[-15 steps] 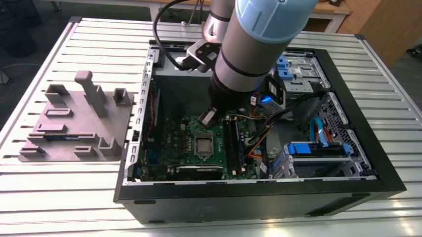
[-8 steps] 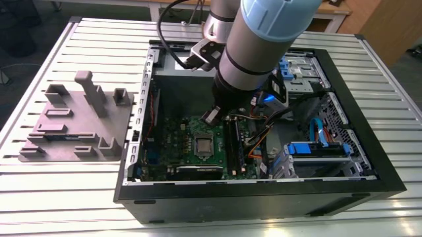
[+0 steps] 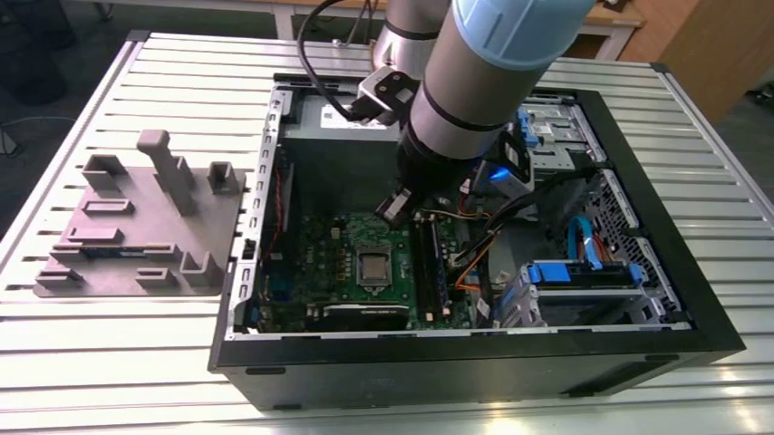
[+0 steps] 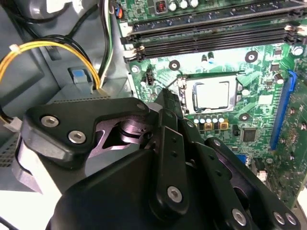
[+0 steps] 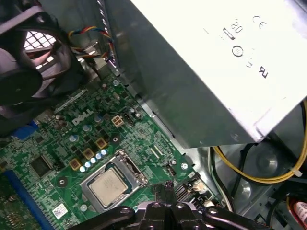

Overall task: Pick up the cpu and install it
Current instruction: 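Install the first cpu locking lever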

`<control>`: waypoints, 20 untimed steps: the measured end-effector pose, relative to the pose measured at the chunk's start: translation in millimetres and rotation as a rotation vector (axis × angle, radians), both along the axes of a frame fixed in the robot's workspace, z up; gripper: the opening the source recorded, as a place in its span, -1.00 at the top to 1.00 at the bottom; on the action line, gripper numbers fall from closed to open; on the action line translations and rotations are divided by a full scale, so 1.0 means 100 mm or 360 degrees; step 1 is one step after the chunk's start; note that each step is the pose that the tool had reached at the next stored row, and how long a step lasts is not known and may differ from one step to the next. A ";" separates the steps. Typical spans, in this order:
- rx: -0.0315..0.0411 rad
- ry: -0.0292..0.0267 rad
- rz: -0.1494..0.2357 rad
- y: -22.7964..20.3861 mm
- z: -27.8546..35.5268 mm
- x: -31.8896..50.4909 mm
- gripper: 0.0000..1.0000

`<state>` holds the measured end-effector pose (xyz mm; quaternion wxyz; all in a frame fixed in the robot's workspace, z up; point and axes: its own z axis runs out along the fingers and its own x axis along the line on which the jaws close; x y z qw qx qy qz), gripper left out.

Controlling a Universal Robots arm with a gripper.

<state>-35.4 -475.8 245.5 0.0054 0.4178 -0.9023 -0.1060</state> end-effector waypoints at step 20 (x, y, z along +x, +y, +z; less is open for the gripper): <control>0.0000 0.00000 0.0003 0.147 -0.015 0.074 0.80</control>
